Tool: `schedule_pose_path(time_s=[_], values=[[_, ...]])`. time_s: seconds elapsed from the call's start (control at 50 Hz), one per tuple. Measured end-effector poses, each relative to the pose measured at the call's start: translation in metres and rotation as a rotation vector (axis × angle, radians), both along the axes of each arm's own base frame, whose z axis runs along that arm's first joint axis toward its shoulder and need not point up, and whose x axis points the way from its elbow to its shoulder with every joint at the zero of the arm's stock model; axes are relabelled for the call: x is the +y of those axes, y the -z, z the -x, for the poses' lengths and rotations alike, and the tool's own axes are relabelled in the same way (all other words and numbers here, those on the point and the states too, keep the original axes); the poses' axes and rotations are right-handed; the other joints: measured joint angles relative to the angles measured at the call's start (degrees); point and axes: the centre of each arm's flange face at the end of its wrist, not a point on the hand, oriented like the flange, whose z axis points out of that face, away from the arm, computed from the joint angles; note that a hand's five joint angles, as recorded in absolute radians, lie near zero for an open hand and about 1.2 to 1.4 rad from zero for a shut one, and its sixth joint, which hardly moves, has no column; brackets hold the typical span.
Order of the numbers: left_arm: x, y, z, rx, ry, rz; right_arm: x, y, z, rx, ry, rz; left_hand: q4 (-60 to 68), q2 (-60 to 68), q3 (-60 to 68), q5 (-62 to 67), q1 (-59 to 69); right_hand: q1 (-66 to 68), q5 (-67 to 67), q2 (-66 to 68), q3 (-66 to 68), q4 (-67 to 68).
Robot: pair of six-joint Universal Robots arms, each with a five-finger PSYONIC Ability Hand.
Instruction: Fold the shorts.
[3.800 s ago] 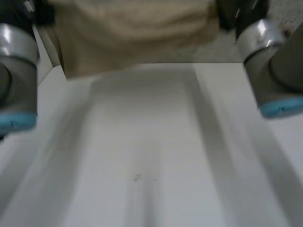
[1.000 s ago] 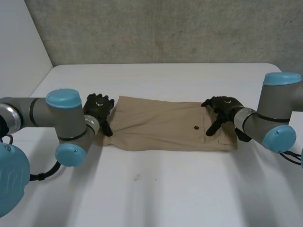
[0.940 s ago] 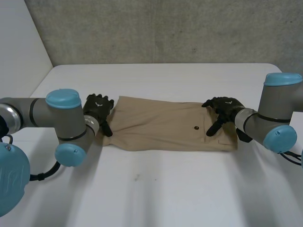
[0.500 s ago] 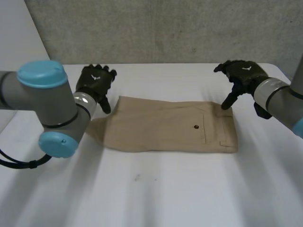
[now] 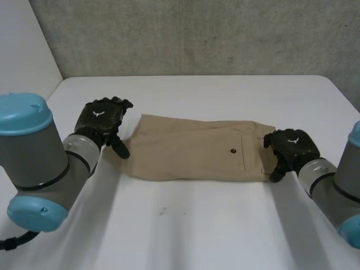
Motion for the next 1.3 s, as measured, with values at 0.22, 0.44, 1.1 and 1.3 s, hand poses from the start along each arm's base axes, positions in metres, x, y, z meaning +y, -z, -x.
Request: schedule_pose_path(time_s=[0.22, 0.44, 1.1, 1.3], values=[[0.002, 0.009, -0.001, 0.000, -0.001, 0.002, -0.016, 0.028, -0.003, 0.068, -0.021, 0.023, 0.0, 0.0, 0.0, 0.0, 0.0, 14.9, 16.9, 19.2, 19.0, 18.3], [0.002, 0.010, -0.002, -0.002, -0.006, -0.001, -0.026, 0.013, 0.006, 0.073, 0.015, 0.055, 0.0, 0.0, 0.0, 0.0, 0.0, 27.0, 36.2, 38.6, 38.5, 39.1], [0.005, -0.002, -0.008, 0.011, -0.016, 0.028, 0.084, -0.058, -0.160, 0.231, -0.677, 0.324, -0.2, -0.1, 0.0, 0.0, 0.0, 24.5, 31.0, 29.1, 29.7, 29.6], [-0.003, -0.012, -0.008, 0.026, -0.026, 0.059, 0.098, -0.050, -0.176, 0.113, -0.743, 0.257, -0.2, -0.1, 0.0, 0.0, 0.0, -13.0, -13.7, -16.1, -16.5, -15.2]])
